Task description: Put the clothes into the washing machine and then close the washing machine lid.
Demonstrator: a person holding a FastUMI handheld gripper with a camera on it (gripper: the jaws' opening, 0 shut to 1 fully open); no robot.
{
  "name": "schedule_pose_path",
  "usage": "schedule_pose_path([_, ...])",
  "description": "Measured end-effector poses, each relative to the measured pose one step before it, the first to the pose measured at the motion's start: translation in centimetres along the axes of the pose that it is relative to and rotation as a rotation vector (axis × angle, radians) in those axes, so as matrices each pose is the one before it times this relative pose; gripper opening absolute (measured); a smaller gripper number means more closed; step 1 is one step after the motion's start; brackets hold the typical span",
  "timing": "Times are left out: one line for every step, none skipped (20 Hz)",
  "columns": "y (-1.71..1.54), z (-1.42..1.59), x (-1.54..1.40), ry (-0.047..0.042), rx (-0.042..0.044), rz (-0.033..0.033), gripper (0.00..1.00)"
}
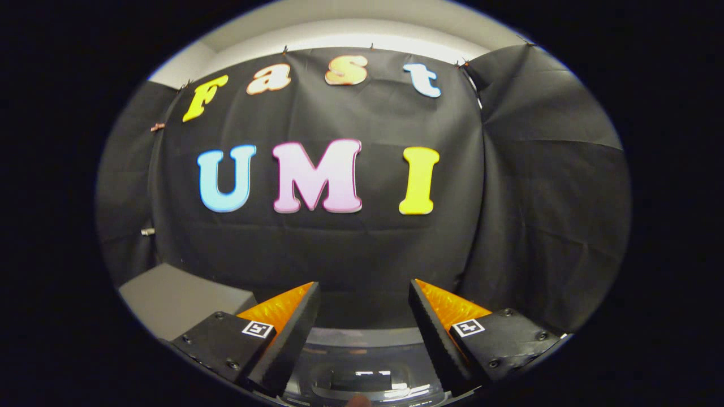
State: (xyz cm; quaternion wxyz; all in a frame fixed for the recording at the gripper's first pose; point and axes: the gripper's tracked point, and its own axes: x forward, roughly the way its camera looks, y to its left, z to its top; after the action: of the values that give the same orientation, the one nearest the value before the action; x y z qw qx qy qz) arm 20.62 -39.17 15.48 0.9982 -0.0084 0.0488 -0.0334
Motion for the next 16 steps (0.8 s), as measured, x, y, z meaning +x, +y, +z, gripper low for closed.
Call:
schedule_pose_path([0.002, 1.637, -0.588, -0.03936, 0.00835, 0.00463, 0.99])
schedule_pose_path([-0.09, 1.424, -0.505, -0.02867, -0.00618, 0.00347, 0.98])
schedule_pose_path([-0.274, 1.124, -0.629, -0.01826, -0.012, -0.00327, 0.98])
schedule_pose_path([-0.201, 1.006, -0.314, -0.01385, -0.01639, -0.00473, 0.98])
schedule_pose_path([0.07, 0.818, -0.233, -0.00863, -0.01415, 0.00005, 0.98])
schedule_pose_path([0.12, 0.753, -0.242, -0.01165, -0.00665, 0.00191, 0.98])
schedule_pose_path([0.122, 0.548, -0.078, -0.00666, -0.00489, 0.00128, 0.98])
schedule_pose_path([0.032, 0.263, -0.146, -0.00181, -0.00262, -0.00093, 0.98])
schedule_pose_path([0.103, 0.111, -0.177, -0.00012, 0.00035, 0.00034, 0.98])
schedule_pose_path([0.184, 0.19, 0.013, -0.00048, -0.00048, -0.00025, 0.98])
schedule_pose_path([0.12, 0.123, -0.134, -0.00186, 0.00305, 0.0026, 0.98])
schedule_pose_path([0.279, 0.215, 0.012, -0.00588, 0.00213, 0.00338, 0.98])
schedule_pose_path([0.088, 0.06, 0.076, 0.00038, 0.00051, 0.00085, 0.98])
schedule_pose_path([0.009, -0.207, -0.034, 0.00539, -0.00236, -0.0023, 0.98])
schedule_pose_path([0.01, 0.048, -0.043, -0.00007, 0.00041, -0.00066, 0.98])
schedule_pose_path([0.148, 0.065, 0.083, -0.00013, 0.00112, -0.00026, 0.98])
